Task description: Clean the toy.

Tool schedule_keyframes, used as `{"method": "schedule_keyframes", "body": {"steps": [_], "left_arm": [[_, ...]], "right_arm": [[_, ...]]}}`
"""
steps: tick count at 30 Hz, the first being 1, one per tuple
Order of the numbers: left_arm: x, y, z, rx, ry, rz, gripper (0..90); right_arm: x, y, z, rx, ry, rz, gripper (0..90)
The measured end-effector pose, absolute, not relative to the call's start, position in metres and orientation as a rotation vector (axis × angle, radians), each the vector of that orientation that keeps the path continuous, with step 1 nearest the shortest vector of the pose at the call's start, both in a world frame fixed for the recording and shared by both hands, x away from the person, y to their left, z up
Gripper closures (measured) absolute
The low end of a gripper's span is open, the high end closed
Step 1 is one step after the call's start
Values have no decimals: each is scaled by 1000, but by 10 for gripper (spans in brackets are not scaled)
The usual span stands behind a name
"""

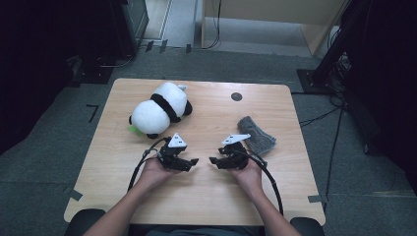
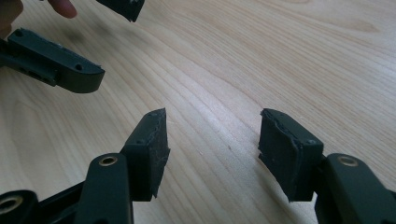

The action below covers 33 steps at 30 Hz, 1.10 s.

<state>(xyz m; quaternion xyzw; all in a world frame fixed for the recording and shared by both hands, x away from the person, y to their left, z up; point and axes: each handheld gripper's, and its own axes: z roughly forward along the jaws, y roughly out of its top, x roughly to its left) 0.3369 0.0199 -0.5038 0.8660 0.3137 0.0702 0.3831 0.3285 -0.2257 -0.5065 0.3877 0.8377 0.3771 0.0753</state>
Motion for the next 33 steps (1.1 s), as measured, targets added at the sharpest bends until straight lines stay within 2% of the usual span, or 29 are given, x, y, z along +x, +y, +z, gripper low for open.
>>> {"method": "schedule_keyframes", "body": {"steps": [12,33], "left_arm": [[337,14,-512,2260,776,217,247],[332,12,-518,2257,721,308,232]], "right_arm": [[328,-218,-518,1124,2401,1116,378],[329,-211,-523,1083,2387,1063,151]]}}
